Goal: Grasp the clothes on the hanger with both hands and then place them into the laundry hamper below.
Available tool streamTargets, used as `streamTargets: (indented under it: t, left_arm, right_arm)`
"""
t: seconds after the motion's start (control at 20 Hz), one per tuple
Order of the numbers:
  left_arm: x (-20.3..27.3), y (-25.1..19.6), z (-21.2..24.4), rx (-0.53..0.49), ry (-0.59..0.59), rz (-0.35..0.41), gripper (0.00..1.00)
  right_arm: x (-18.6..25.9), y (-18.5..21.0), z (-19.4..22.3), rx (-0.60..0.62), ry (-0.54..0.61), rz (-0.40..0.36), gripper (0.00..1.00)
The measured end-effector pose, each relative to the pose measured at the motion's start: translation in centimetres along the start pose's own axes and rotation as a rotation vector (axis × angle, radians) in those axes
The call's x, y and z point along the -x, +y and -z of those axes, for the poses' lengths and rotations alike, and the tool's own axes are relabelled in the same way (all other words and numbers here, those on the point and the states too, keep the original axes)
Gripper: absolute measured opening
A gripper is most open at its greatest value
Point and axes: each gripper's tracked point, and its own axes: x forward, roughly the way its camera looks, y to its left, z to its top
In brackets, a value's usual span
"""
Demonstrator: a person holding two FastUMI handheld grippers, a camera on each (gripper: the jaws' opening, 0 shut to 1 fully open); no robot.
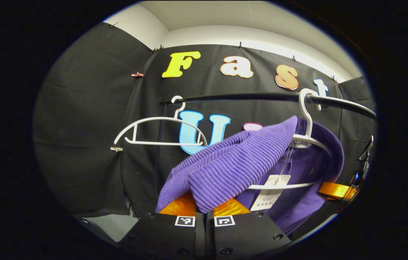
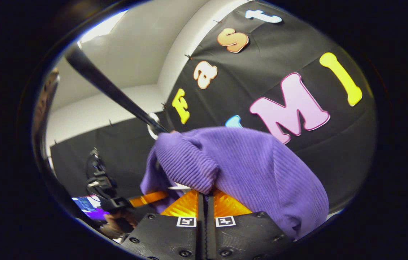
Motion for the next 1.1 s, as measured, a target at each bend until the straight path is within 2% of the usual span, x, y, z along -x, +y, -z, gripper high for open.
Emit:
streamTargets:
  t: [0.2,0.45,0.65,0.85,1.1]
  left_arm:
    - [0.6,1.9,-3.2,-0.02,-0.091,-0.052,0.05]
    - [0.7,4.4,-8.7,-0.067,-0.219,-0.114,0.05]
    - [-0.8,7.2,-11.5,-0.115,-0.277,-0.154,0.05]
    - [-3.5,10.3,-9.4,-0.129,-0.209,-0.18,0.06]
    - [-6.0,11.9,-2.7,-0.092,-0.065,-0.18,0.05]
  right_arm:
    - [0.1,1.9,-2.7,-0.097,-0.078,-0.104,0.05]
    - [-0.8,3.2,-6.4,-0.141,-0.185,-0.145,0.04]
    - [-2.8,5.3,-7.0,-0.129,-0.201,-0.179,0.05]
    - [-5.0,6.1,-6.3,-0.162,-0.192,-0.203,0.05]
    - [-6.5,5.8,-5.2,-0.184,-0.167,-0.186,0.05]
